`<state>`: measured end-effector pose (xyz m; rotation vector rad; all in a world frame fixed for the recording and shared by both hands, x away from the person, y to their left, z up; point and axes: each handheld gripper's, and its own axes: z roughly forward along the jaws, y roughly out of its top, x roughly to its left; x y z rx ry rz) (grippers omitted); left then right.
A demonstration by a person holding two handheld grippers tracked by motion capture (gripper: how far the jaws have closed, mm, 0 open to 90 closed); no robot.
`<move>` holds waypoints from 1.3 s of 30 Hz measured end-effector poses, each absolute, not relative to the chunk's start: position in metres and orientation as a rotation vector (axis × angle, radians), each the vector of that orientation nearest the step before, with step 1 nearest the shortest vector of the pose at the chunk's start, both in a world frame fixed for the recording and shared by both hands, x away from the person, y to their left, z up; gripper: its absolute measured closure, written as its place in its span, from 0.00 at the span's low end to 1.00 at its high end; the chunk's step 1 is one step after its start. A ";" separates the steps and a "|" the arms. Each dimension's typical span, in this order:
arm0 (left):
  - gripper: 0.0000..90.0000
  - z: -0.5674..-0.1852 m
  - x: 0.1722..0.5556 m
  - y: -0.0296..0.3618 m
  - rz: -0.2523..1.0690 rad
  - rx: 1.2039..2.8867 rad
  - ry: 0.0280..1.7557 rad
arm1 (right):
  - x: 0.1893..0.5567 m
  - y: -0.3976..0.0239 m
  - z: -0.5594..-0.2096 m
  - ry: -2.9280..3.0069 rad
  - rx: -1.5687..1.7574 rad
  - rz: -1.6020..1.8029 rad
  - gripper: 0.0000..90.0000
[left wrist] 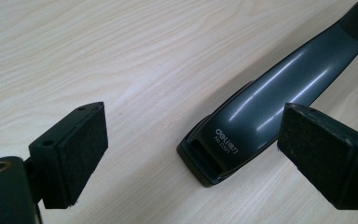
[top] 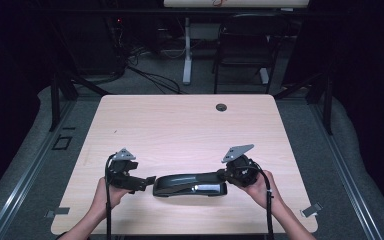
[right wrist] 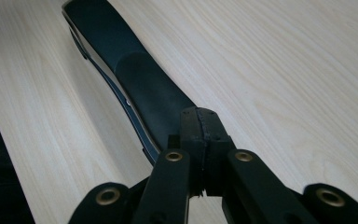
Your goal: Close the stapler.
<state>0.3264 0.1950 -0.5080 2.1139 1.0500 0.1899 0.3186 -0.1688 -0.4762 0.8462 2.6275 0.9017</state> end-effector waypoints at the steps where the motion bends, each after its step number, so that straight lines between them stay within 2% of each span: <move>1: 0.09 -0.508 0.326 0.195 0.189 2.115 1.048 | 0.318 -0.168 -0.475 2.620 0.851 0.913 0.99; 10: 0.09 -0.508 0.327 0.195 0.191 2.117 1.050 | 0.319 -0.168 -0.467 2.553 0.854 0.948 0.87; 12: 0.09 -0.508 0.326 0.195 0.193 2.117 1.045 | 0.320 -0.169 -0.467 2.549 0.868 0.943 0.79; 19: 0.09 -0.507 0.326 0.196 0.194 2.116 1.047 | 0.321 -0.176 -0.464 2.528 0.910 0.944 0.61; 28: 0.09 -0.507 0.326 0.196 0.193 2.119 1.041 | 0.321 -0.187 -0.458 2.513 0.918 0.957 0.42; 39: 0.09 -0.507 0.326 0.197 0.194 2.115 1.040 | 0.323 -0.202 -0.457 2.497 0.983 0.941 0.28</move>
